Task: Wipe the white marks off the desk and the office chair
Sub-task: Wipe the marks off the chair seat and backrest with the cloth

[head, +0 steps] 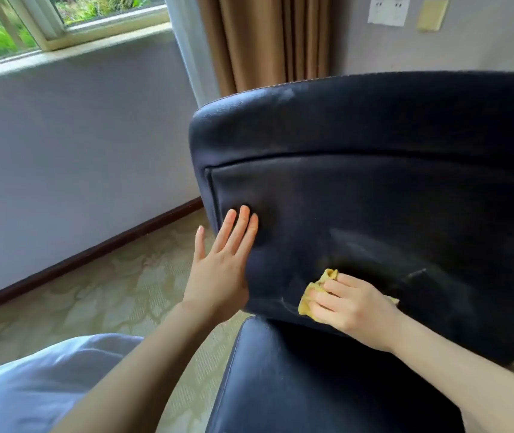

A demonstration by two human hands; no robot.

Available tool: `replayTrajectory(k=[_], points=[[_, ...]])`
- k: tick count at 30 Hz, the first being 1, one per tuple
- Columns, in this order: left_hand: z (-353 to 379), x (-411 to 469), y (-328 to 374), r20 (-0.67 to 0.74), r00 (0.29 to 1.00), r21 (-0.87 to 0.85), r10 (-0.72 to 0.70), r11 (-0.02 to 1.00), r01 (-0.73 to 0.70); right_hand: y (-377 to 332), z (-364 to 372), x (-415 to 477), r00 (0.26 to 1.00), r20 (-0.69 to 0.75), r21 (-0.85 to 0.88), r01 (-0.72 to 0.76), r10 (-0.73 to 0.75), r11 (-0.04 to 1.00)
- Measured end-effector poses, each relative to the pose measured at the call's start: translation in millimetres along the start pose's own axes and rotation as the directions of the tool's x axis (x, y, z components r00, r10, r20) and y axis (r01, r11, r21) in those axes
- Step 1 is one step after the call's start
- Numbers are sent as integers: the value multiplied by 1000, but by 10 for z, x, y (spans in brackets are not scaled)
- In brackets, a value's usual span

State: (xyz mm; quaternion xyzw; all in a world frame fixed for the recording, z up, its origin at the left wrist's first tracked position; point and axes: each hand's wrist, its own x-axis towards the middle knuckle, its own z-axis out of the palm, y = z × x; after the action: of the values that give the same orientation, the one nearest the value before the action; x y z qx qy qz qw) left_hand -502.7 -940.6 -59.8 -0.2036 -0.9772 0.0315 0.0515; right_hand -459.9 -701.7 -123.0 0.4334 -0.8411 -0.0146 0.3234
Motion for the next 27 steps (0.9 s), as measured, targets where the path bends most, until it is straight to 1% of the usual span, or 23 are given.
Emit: replayTrajectory(k=[3,5,8,12,15,18,20,22,25,26,27], points=[[-80,19,-17,54,998,5,21,1000,-21,-38,-40,-274,975,177,7,136,-135,991],[-110,54,13,74,996,3,41,999,-41,-19,-134,-379,958,240,15,160,-159,987],[-137,110,73,93,994,-13,61,998,-60,152,-382,-298,953,268,6,145,-141,989],[-152,175,130,93,991,-44,99,994,-95,473,-861,-8,951,302,-79,89,-62,993],[-163,204,164,105,986,-29,129,991,-127,709,-1177,254,954,299,-171,26,27,985],[-184,259,203,118,980,-65,158,986,-151,880,-1362,560,949,310,-233,16,58,972],[-213,314,250,128,975,-92,179,982,-168,934,-1384,719,957,279,-241,-15,84,970],[-220,365,292,134,972,-83,194,979,-184,906,-1289,786,969,212,-258,-71,128,964],[-214,394,391,134,974,-60,183,983,-176,779,-1122,661,965,135,-230,-189,224,955],[-209,406,418,127,977,-52,173,985,-167,728,-1071,586,963,132,-212,-204,235,956],[-205,410,487,122,979,-57,161,986,-155,684,-1036,465,960,165,-191,-192,225,963]])
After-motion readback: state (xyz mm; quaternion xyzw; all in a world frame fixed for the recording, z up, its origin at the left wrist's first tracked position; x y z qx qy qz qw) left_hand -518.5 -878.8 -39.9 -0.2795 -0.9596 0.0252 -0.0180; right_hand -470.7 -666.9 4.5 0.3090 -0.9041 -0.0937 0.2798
